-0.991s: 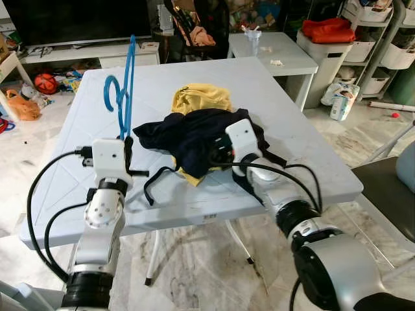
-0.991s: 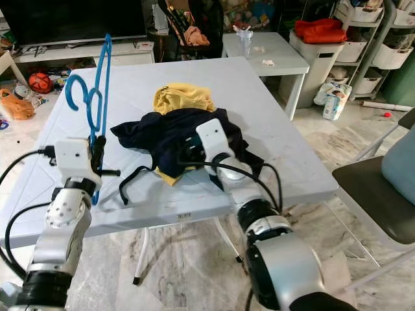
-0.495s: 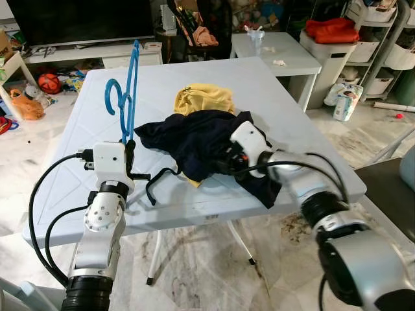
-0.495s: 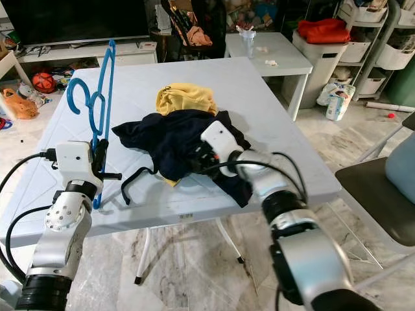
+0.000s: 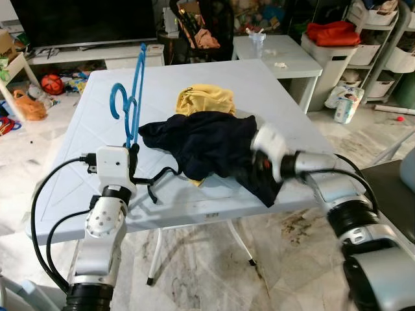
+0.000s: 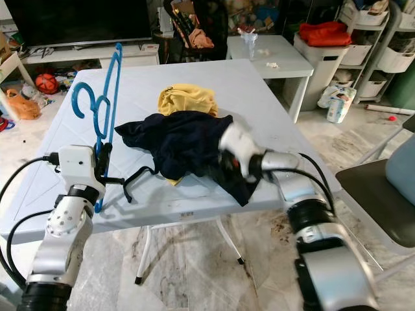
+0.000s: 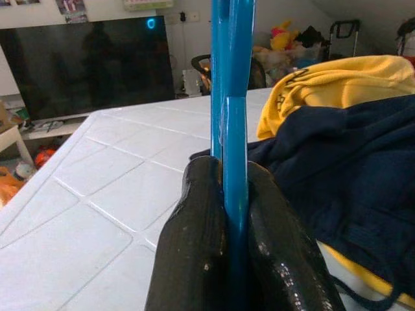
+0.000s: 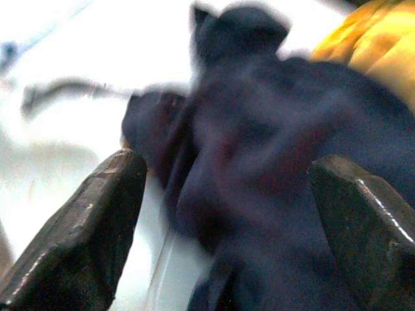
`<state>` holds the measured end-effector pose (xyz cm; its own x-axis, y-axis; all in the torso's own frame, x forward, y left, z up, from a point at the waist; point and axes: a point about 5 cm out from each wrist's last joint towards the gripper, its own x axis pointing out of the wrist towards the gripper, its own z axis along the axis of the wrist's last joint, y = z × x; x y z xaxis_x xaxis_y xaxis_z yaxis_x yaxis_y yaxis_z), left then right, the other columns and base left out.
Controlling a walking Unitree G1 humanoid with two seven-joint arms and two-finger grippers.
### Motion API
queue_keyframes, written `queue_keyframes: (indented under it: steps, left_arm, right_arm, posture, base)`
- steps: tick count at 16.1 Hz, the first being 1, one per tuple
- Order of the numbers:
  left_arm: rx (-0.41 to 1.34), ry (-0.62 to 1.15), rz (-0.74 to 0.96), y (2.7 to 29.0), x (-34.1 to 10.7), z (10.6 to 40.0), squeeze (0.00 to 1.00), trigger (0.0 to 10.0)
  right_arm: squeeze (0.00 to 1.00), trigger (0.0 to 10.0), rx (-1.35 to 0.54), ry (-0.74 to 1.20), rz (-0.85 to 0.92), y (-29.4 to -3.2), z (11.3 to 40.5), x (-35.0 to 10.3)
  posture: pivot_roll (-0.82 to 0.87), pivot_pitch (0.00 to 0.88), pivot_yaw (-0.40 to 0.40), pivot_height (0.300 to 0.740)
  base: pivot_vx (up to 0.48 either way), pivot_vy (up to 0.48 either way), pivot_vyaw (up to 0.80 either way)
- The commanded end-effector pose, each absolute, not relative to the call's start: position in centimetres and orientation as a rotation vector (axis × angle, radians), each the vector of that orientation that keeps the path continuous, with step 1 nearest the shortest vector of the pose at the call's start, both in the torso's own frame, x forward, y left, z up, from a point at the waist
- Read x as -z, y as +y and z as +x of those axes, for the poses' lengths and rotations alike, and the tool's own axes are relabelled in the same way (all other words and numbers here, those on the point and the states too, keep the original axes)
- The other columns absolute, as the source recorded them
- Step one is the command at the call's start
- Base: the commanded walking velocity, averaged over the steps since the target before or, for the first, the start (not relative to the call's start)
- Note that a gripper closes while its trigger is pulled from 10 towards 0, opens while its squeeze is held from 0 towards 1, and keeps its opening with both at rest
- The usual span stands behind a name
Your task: Hang hanger
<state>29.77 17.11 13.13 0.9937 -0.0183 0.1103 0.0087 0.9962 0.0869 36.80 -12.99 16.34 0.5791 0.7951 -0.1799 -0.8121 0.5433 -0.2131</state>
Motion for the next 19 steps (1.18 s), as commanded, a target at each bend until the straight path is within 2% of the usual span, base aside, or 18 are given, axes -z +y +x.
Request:
queue_keyframes:
  steps: [1, 2, 8, 19]
  left_arm:
    - [0.017, -0.095, 0.086, 16.6, -12.7, 29.4, 0.0, 10.0]
    - [0.016, -0.094, 0.085, 16.5, -12.7, 29.3, 0.0, 10.0]
    - [0.001, -0.108, 0.092, 16.8, -13.5, 29.9, 0.0, 10.0]
    - [0.037, -0.202, 0.084, 15.7, -17.0, 30.8, 0.0, 10.0]
  right_arm:
    - [0.0, 10.0, -0.837, -0.067, -0.205, -12.5, 37.2, -18.0]
    - [0.0, 10.0, -0.758, -0.11, -0.125, -12.2, 37.2, -18.1]
    - [0.0, 10.0, -0.525, -0.143, -0.017, -11.9, 36.6, -16.8]
    - [0.0, 10.0, -0.5, -0.137, -0.032, -11.2, 36.8, -16.8]
  posture:
    - [-0.04, 0.0, -0.013, 0.74]
    - [-0.04, 0.0, -0.012, 0.74]
    - [-0.03, 0.0, -0.007, 0.74]
    - [-0.03, 0.0, -0.014, 0.74]
  base:
    - [0.0, 0.0, 0.0]
    - [0.0, 0.0, 0.0]
    - [0.0, 0.0, 0.0]
    - [0.0, 0.0, 0.0]
